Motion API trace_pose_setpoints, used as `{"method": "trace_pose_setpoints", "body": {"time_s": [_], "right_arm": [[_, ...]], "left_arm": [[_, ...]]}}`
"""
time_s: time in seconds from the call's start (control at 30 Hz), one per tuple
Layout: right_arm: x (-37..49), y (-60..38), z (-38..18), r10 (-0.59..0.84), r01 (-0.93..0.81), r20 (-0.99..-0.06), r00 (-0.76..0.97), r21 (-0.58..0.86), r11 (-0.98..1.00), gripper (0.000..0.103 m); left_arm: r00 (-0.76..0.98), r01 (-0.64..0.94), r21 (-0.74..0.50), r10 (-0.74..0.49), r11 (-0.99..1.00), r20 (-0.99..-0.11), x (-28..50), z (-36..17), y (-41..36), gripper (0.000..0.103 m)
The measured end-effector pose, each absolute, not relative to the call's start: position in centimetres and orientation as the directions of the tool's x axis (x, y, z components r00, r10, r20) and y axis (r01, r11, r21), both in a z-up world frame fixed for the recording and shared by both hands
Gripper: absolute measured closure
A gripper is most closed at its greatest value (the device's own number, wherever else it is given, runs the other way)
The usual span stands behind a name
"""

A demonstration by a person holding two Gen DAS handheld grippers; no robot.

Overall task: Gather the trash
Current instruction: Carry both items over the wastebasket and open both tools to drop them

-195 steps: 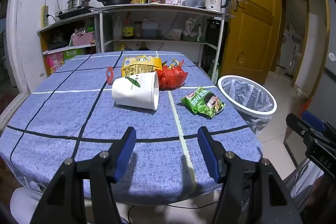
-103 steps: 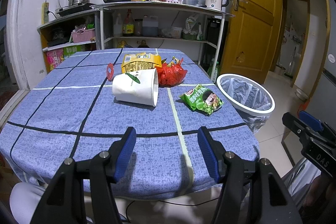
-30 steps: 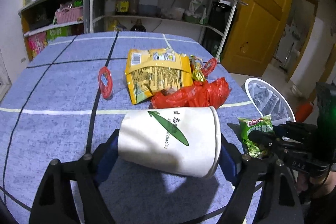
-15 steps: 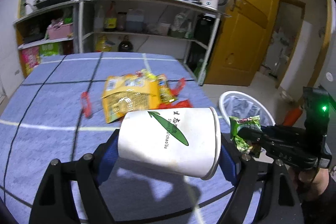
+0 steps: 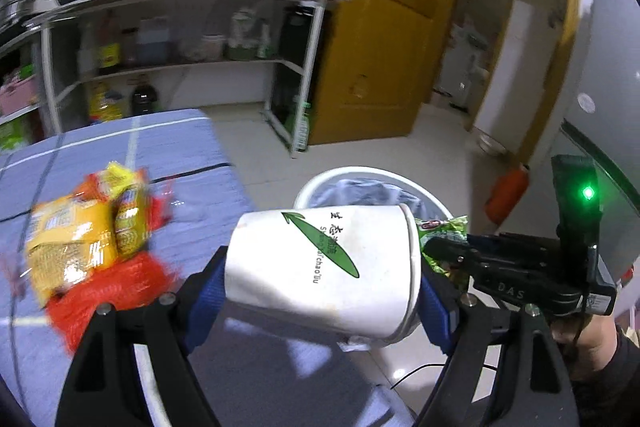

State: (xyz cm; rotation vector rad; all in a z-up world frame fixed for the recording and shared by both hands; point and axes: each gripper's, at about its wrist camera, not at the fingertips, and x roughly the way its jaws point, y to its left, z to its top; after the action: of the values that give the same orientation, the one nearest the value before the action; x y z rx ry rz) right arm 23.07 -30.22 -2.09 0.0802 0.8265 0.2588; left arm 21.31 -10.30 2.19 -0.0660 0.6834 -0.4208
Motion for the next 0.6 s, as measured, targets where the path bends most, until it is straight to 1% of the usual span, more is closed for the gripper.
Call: {"method": "trace_pose_setpoints", "body": {"time_s": [0.27, 0.37, 0.4, 0.43, 0.5, 0.6], "right_arm": [[25.2, -32.7, -4.6, 0.210, -0.131, -0.767, 0.607, 0.164, 0.978, 0.078], [25.6, -32.8, -5.7, 0.180, -0.124, -0.786, 0.592, 0.131, 0.984, 0.069], [25.6, -32.9, -6.0, 0.175, -0.120, -0.790, 0.588, 0.129, 0.984, 0.062], [25.7, -33.0, -6.2, 0.172, -0.116, -0.793, 0.585, 0.128, 0.985, 0.050], [25.5, -33.4, -6.2, 0.167, -0.106, -0.787, 0.593, 0.129, 0.986, 0.041], [25.4, -34.0, -5.9, 0.165, -0.084, -0.778, 0.607, 0.143, 0.986, 0.041]], "left_arm": [[0.628, 0.427, -0.201, -0.448, 0.882, -0.636, 24.7, 0.2, -15.3, 0.018], [0.613, 0.442, -0.191, -0.450, 0.876, -0.649, 25.5, -0.3, -16.6, 0.018], [0.612, 0.441, -0.188, -0.447, 0.877, -0.652, 25.7, -0.4, -16.8, 0.018], [0.613, 0.441, -0.185, -0.445, 0.878, -0.653, 25.9, -0.6, -17.0, 0.018], [0.612, 0.443, -0.196, -0.455, 0.875, -0.647, 26.0, -0.7, -17.0, 0.018], [0.614, 0.436, -0.205, -0.456, 0.877, -0.644, 26.0, -0.6, -16.7, 0.018]]}}
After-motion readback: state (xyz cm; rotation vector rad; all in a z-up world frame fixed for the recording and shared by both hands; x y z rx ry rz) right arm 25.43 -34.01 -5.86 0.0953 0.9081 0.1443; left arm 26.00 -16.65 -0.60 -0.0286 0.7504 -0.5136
